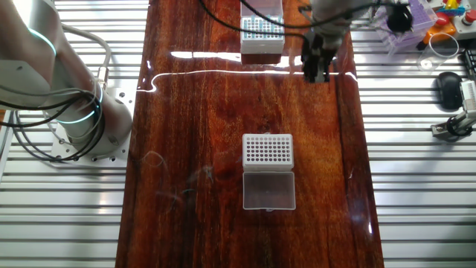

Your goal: Transfer all medium pipette tips from one holder to another

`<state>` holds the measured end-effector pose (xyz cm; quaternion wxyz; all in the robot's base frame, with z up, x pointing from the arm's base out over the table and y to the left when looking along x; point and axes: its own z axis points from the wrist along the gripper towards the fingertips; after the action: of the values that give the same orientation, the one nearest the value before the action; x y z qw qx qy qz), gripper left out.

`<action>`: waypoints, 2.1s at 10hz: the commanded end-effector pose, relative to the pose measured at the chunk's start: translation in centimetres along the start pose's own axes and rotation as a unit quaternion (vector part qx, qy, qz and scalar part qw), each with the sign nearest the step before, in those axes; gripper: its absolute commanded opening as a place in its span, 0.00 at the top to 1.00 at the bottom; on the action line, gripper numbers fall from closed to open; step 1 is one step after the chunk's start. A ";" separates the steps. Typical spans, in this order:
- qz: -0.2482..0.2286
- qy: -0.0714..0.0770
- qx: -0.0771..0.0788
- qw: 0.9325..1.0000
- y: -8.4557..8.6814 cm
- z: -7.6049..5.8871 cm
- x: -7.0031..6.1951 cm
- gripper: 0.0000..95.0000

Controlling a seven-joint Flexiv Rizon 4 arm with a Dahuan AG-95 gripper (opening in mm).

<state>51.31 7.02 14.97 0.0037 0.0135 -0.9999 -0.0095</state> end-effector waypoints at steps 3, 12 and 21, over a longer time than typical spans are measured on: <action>0.004 -0.001 0.000 1.000 2.6 1.0 0.3 1.00; -0.095 -0.011 -0.002 0.995 1.7 1.3 1.2 1.00; -0.170 0.016 -0.032 0.985 4.0 1.7 0.1 1.00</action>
<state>50.59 10.33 13.52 0.0125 0.1897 -0.9810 -0.0381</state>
